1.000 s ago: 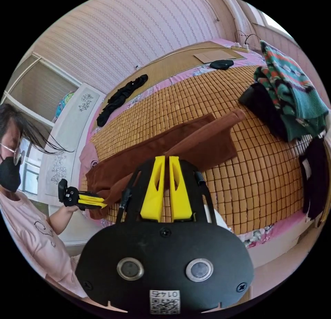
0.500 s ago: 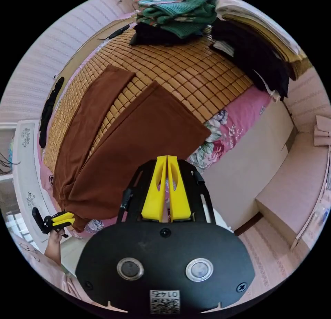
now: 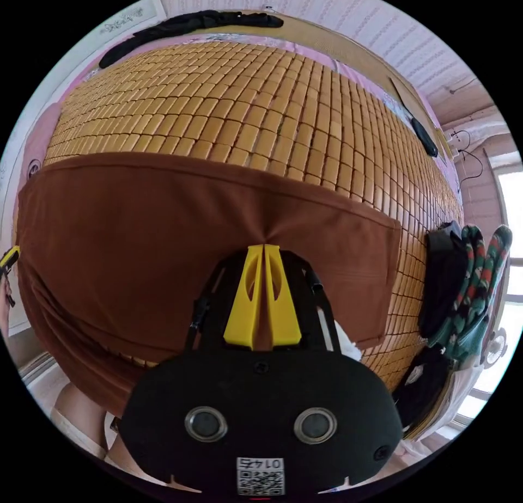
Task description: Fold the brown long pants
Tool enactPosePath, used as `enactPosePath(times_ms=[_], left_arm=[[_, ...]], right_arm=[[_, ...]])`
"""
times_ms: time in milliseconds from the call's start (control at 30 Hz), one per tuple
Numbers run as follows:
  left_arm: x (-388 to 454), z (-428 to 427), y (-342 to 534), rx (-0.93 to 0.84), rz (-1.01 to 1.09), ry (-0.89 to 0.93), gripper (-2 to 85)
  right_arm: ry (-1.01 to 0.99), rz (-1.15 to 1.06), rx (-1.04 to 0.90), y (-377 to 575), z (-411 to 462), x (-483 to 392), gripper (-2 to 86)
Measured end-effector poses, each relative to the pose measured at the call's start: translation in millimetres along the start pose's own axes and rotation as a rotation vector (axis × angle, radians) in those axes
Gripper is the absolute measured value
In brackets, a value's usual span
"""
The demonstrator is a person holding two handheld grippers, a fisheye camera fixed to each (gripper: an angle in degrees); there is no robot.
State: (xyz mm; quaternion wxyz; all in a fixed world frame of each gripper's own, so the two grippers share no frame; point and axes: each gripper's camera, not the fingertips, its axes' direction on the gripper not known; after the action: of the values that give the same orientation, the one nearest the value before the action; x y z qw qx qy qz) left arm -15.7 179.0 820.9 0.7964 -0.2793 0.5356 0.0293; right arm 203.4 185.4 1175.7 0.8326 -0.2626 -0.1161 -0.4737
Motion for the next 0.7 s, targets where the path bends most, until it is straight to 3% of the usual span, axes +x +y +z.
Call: enactPosePath(times_ms=[67,200,333,433,567,700], left_arm=[[-0.2,22.4,10.6,-0.040,0.022,0.001,-0.5],[-3.2,18.5,30.0,0.046,0.058,-0.005,-0.9],[-28.7,17.6,35.4,-0.014,0.043,0.133,-1.0],[-41.0,18.0,39.2,-0.057,0.076,0.187,-1.0],[-40.8,14.5,57.7,-0.034,0.164,0.126,-1.0],[-37.3,12.7,79.2,0.014,0.214,0.040,-1.0]], right_arm=[[0.051,-0.030,0.061,-2.4,1.7,-11.0,-0.6],[-0.021,-0.054,0.045,-17.1,3.0,-4.0,-0.9],[0.107,-0.108,0.021,-42.8,10.4,-25.6,-1.0],[0.073,-0.022,0.041,-47.4,16.2,-25.8,-1.0],[-0.024,0.143,0.042,-50.8,26.8,-16.2,-0.9],[0.111,0.039,-0.016,-62.1,40.0,-39.2,-0.6]])
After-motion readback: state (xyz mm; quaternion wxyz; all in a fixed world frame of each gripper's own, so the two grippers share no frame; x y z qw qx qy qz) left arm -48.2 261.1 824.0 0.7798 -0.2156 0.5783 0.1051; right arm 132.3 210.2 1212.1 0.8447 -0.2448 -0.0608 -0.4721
